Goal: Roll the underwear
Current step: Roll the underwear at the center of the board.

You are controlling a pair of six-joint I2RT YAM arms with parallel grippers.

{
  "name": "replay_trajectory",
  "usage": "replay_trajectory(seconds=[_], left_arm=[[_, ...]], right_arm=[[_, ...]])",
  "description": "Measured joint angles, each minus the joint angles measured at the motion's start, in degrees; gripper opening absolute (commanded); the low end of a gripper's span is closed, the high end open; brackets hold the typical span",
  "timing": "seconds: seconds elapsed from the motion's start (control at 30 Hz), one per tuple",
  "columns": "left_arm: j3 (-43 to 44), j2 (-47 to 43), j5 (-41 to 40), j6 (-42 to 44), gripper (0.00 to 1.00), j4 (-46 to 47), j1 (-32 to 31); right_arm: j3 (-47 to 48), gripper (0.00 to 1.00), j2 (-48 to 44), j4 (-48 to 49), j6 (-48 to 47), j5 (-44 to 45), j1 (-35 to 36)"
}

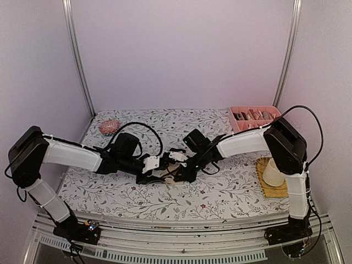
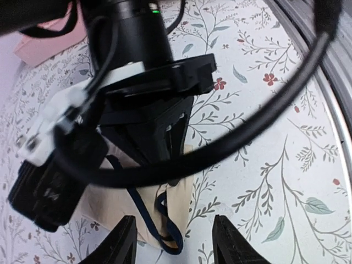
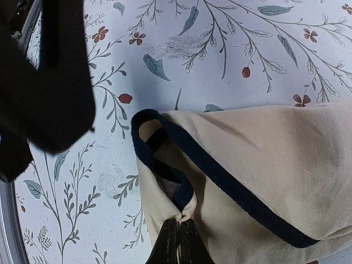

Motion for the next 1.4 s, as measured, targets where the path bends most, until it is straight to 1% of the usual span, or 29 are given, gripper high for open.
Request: replay_trajectory(seconds=[0.07, 0.17, 0.23, 0.57, 0.87, 1.0, 1.17, 1.23, 1.4], left_arm=[[-2.99, -0.37, -3.80, 3.61, 0.47, 3.96, -2.58], [-7.10, 0.35, -9.68, 8.90, 0.40, 8.72, -6.78], [-8.33, 1.42, -12.72, 12.04, 0.36, 11.02, -8.33], [-10.01, 6.25, -23.23, 23.21, 0.36, 21.97, -9.73], [-13.00, 7.89, -26.97, 29.40, 0.40, 28.46, -11.54], [-14.05, 8.28, -27.91, 31.41, 0.39, 31.23, -12.22], [-14.27, 9.11, -28.33, 33.79, 0.31, 32.52, -12.79], [-13.90, 9.64, -28.79, 34.58, 0.25, 32.61, -12.96], [-12.28, 11.50, -29.90, 35.47, 0.22, 32.41, -13.11]], right_arm=[[1.75, 0.02, 1.05, -1.70, 0.37, -1.75, -0.57], [3.52, 0.02, 2.14, -3.72, 1.05, -3.78, -1.20], [4.31, 0.02, 2.67, -4.68, 1.42, -4.96, -1.55], [4.72, 0.02, 2.86, -6.86, 1.81, -7.15, -1.84], [5.66, 0.02, 3.50, -7.91, 1.81, -8.20, -2.23], [5.70, 0.02, 3.63, -7.96, 1.81, -8.70, -2.47], [5.77, 0.02, 3.72, -8.04, 1.81, -8.90, -2.47], [5.77, 0.02, 3.72, -8.04, 1.81, -8.92, -2.47], [5.79, 0.02, 3.74, -8.11, 1.81, -8.94, -2.49]])
